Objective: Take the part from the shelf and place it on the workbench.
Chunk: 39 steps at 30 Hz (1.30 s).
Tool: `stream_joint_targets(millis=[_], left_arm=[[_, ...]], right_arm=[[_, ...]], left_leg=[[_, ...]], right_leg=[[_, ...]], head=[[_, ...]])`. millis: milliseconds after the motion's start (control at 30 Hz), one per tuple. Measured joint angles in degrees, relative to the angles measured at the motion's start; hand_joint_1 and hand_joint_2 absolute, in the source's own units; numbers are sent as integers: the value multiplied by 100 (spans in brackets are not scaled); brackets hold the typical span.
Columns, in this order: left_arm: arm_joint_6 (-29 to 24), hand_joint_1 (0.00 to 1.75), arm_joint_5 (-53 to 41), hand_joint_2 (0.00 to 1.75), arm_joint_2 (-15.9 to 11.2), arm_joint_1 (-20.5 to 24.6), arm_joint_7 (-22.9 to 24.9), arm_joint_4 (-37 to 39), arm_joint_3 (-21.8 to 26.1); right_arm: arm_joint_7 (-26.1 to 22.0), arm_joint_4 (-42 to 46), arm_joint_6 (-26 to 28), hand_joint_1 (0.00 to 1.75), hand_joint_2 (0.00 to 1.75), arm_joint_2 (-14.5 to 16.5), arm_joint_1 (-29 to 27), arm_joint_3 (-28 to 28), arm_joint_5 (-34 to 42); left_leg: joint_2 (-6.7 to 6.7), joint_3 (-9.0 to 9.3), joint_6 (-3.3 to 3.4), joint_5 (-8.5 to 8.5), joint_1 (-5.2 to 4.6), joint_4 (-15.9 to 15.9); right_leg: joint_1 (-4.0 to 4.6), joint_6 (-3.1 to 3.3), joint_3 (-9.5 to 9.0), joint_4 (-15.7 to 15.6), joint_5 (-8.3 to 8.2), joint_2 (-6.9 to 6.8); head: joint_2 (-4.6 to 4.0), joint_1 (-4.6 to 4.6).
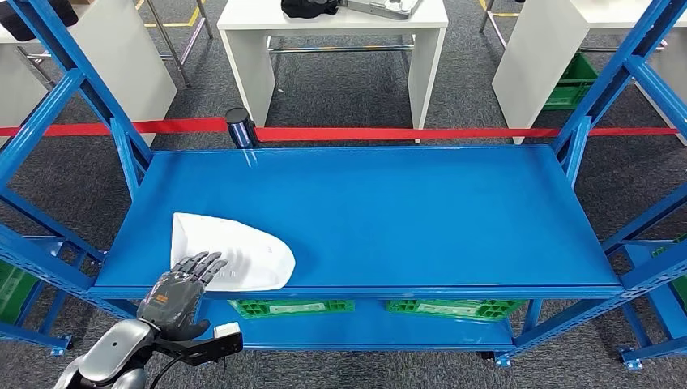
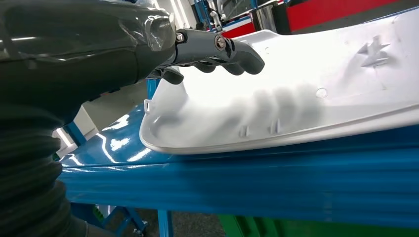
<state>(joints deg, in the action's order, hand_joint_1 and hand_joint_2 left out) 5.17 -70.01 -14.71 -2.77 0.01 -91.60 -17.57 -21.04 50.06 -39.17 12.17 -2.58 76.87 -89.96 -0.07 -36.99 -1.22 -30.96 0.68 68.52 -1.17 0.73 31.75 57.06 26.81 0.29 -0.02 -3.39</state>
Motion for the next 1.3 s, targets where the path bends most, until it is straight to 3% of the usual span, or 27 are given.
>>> stream_joint_targets(millis=[67, 100, 233, 300, 333, 367, 400, 433, 467, 533, 600, 700, 767, 800, 867, 933, 967, 1000, 1067, 1133, 1233, 1300], left_arm=[[-2, 0, -54, 175, -1, 27, 17, 2, -1], [-4, 0, -89, 175, -1, 43, 32, 2, -2], [-2, 0, -273, 175, 2, 69, 100, -2, -3], [3, 3, -338, 175, 10, 77, 110, -4, -3], [5, 24, -360, 175, 14, 77, 113, -3, -4], [6, 58, -372, 175, 15, 75, 114, -1, -4], [7, 92, -381, 175, 16, 70, 115, 3, -4], [7, 126, -384, 175, 17, 65, 116, 9, -4], [7, 143, -388, 175, 17, 63, 116, 14, -3], [6, 153, -402, 175, 18, 60, 117, 21, -1], [4, 156, -419, 175, 16, 61, 113, 22, 6], [-4, 163, -434, 175, 13, 60, 92, 25, 15], [-19, 162, -446, 175, 14, 61, 80, 26, 30], [-30, 159, -460, 175, 15, 62, 71, 26, 42], [-45, 145, -492, 175, 15, 60, 54, 27, 59], [-47, 135, -528, 175, 15, 56, 44, 28, 62], [-46, 135, -545, 175, 15, 54, 42, 27, 63], [-45, 140, -568, 175, 15, 54, 41, 26, 65], [-35, 156, -617, 175, 13, 57, 41, 14, 73], [-15, 166, -665, 175, 6, 59, 42, -10, 80], [7, 166, -694, 175, -4, 56, 43, -34, 96], [8, 167, -705, 175, -4, 56, 43, -53, 103]], right_arm=[[-7, -24, 16, 0, 0, -1, 8, 0, 0], [-11, -45, 35, 0, 0, -5, 14, 0, 0], [-41, -138, 87, 0, 0, -34, 25, 0, 0], [-58, -172, 90, 0, 0, -55, 29, -1, 0], [-62, -191, 90, 0, 0, -65, 29, -1, 0], [-63, -209, 91, 0, 0, -75, 29, -2, 0], [-64, -224, 91, 0, 0, -85, 26, -2, 0], [-66, -238, 92, 0, 0, -92, 21, -1, 0], [-68, -247, 92, 0, 0, -97, 15, -1, 0], [-79, -256, 91, 0, 0, -110, 12, 0, 0], [-90, -267, 88, 0, 0, -119, 21, -1, 1], [-97, -280, 79, 0, 0, -121, 31, -1, 3], [-97, -280, 68, 0, 0, -121, 32, 1, 4], [-98, -280, 58, 0, 0, -120, 34, 2, 4], [-99, -280, 43, 0, 0, -112, 33, 4, 4], [-105, -281, 38, 0, 0, -101, 31, 7, 4], [-113, -283, 37, 0, 0, -97, 31, 8, 4], [-126, -285, 37, 0, 0, -96, 32, 9, 4], [-156, -289, 37, 0, 0, -85, 35, 9, 4], [-177, -289, 32, 0, 0, -70, 35, 9, 4], [-191, -289, 15, 0, 0, -46, 31, 9, 4], [-195, -289, 8, 0, 0, -39, 31, 9, 4]], left_leg=[[-1, 391, 50, 311, -16, -803], [-2, 503, 77, 374, -31, -1048], [1, 578, 202, 428, -46, -1233], [13, 620, 280, 493, -21, -1317], [18, 614, 299, 505, -25, -1327], [19, 602, 308, 512, -30, -1325], [19, 593, 309, 512, -35, -1321], [17, 588, 309, 512, -38, -1314], [13, 585, 306, 510, -40, -1304], [3, 583, 281, 493, -41, -1266], [-3, 563, 230, 463, -67, -1214], [-5, 541, 152, 449, -72, -1188], [-2, 484, 93, 345, -50, -1062], [-1, 387, 61, 202, -40, -844], [1, 39, 6, -194, -20, -79], [1, -231, -15, -377, -9, 507], [1, -221, -9, -305, -7, 487], [1, -86, 9, -130, -8, 214], [1, 342, 73, 239, -22, -638], [0, 578, 125, 369, -51, -1132], [4, 598, 195, 396, -68, -1224], [15, 633, 271, 460, -42, -1298]], right_leg=[[15, -10, -2, 1, -1, 7], [25, -28, 8, 3, -4, 9], [37, -129, 48, 12, -3, 5], [38, -121, 223, 383, 198, 2], [33, -100, 388, 742, 363, 1], [29, -86, 575, 1148, 529, 1], [28, -93, 725, 1472, 638, 0], [25, -122, 785, 1607, 663, 0], [20, -167, 733, 1510, 596, -1], [6, -249, 342, 725, 292, -9], [14, -223, 35, 94, 81, -15], [35, -101, 2, 1, 40, -14], [11, -39, -14, -16, 16, -12], [-5, -15, -21, -24, 6, -11], [-3, 7, -13, -23, 1, -12], [8, 8, -7, -21, 1, -12], [13, 8, -10, -20, 2, -11], [17, 7, -19, -20, 2, -8], [34, 3, -35, -20, 3, 0], [56, -17, -23, -18, -1, 3], [56, -94, 5, -19, -11, -2], [55, -106, 127, 229, 134, -5]], head=[[0, 2], [0, 3], [0, 8], [0, 23], [0, 30], [0, 34], [0, 35], [0, 35], [0, 36], [0, 38], [0, 36], [0, 30], [0, 24], [0, 18], [0, 4], [0, 4], [0, 4], [0, 3], [0, 5], [0, 8], [0, 8], [0, 19]])
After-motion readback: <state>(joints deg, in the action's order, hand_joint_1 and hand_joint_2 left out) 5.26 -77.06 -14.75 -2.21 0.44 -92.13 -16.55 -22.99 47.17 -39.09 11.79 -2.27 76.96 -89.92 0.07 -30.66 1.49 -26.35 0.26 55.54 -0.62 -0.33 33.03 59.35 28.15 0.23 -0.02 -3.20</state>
